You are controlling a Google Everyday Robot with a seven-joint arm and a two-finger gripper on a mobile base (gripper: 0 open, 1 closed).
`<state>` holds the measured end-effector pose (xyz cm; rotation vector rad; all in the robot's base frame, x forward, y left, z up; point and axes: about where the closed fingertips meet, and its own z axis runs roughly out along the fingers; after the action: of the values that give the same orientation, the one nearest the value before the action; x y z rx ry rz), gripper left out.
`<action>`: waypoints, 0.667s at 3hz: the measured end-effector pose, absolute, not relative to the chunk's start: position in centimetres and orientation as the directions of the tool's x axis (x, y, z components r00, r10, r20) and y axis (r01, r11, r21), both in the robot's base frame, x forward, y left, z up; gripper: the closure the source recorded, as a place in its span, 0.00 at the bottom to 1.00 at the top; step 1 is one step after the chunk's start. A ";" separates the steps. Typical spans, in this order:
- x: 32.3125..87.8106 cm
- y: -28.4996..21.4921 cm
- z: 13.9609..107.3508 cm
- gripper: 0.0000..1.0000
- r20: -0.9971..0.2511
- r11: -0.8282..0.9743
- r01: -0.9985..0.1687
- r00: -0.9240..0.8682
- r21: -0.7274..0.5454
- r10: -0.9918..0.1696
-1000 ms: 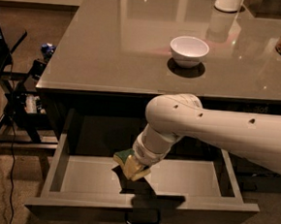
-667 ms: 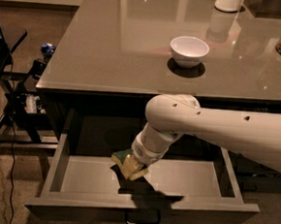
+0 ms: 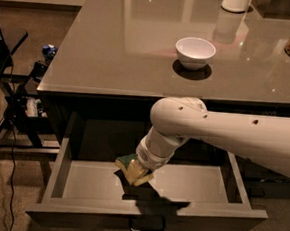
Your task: Place sponge into top drawer
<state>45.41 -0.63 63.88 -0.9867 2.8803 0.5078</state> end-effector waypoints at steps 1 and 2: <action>45.4 -0.6 63.9 0.34 -0.156 0.742 -0.605 -0.794 0.289 -0.587; 45.4 -0.6 63.9 0.11 -0.156 0.742 -0.605 -0.794 0.289 -0.587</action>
Offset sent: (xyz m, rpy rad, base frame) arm 0.0000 0.0000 0.0000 0.0000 0.0000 0.0000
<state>45.40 -0.63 63.88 -0.9868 2.8802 0.5078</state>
